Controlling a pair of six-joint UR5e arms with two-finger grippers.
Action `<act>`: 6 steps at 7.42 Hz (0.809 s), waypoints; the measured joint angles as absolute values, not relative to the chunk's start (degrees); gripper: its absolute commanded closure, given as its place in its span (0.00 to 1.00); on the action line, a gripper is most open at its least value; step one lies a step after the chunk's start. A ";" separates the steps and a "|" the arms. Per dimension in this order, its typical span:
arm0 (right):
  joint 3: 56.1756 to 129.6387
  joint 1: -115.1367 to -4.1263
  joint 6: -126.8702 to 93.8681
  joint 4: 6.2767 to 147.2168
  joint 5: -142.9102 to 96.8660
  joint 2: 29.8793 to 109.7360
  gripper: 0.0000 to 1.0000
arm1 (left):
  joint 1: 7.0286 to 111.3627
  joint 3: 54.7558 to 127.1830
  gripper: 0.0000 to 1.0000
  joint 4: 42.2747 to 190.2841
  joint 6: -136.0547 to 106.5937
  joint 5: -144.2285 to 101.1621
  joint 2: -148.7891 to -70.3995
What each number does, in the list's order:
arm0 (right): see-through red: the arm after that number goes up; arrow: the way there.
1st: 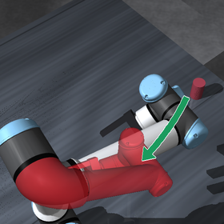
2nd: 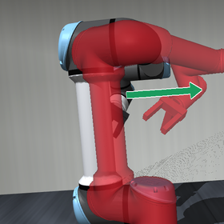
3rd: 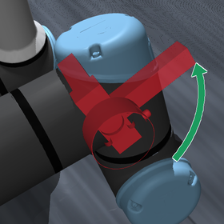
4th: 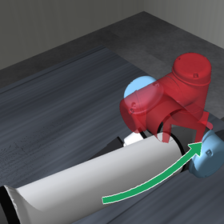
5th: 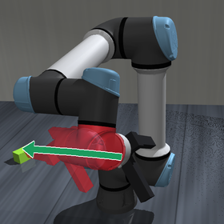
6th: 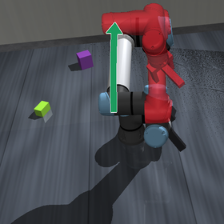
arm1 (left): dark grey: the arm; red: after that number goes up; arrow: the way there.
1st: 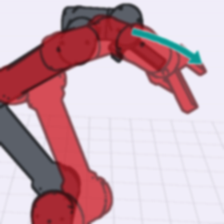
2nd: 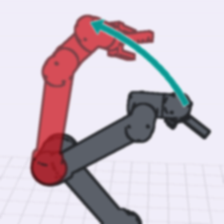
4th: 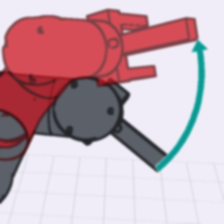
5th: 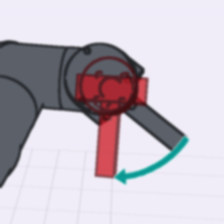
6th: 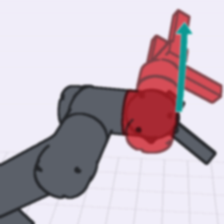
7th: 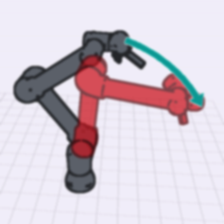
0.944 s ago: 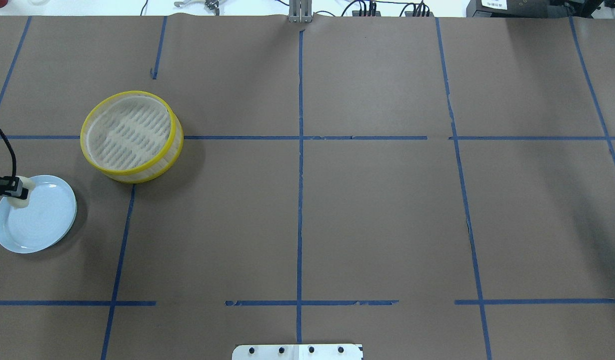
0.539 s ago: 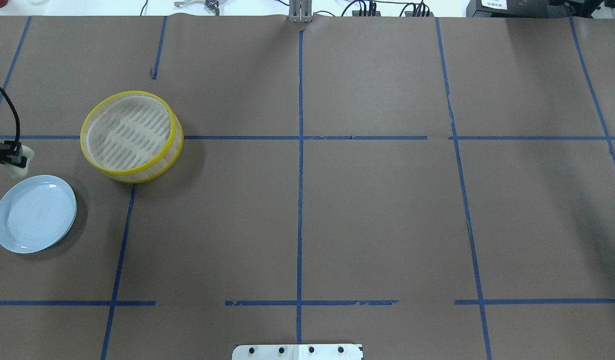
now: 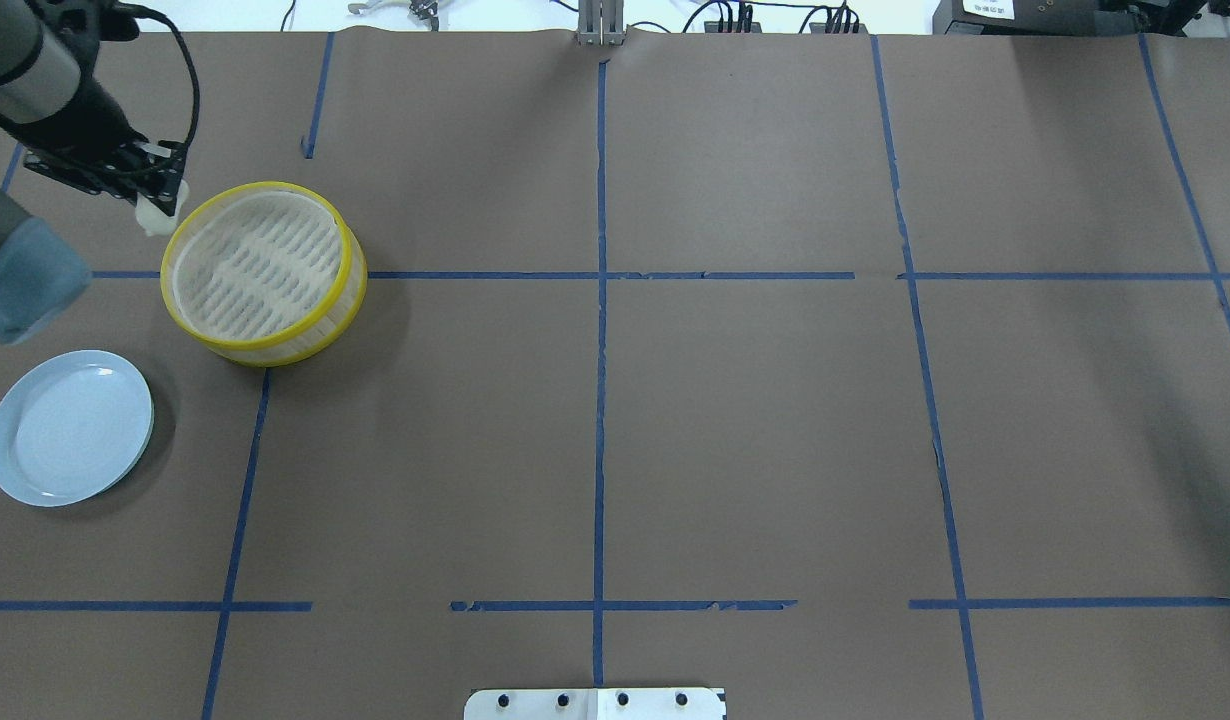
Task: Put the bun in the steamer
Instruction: 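Carry the bun with the left gripper over the yellow steamer basket, then lower the bun into the steamer and open the left gripper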
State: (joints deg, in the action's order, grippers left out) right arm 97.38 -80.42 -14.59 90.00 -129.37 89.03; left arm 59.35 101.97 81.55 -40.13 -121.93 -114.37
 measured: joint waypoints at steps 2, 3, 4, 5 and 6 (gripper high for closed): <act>97.38 -80.42 -14.59 90.00 -129.38 89.03 0.00 | 55.59 93.86 0.71 90.35 -42.98 -121.62 -115.88; 97.38 -80.42 -14.59 90.00 -129.38 89.03 0.00 | 54.25 90.97 0.66 94.19 -44.08 -121.43 -115.77; 97.38 -80.42 -14.59 90.00 -129.38 89.03 0.00 | 53.36 89.25 0.66 96.05 -44.52 -121.32 -115.59; 97.38 -80.42 -14.59 90.00 -129.38 89.03 0.00 | 52.91 88.47 0.64 96.76 -44.64 -121.25 -115.40; 97.38 -80.42 -14.59 90.00 -129.37 89.03 0.00 | 52.67 88.03 0.55 97.09 -44.68 -120.92 -115.28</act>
State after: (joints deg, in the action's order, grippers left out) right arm 97.38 -80.42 -14.59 90.00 -129.37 89.03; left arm 52.67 88.03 97.09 -44.68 -120.92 -115.28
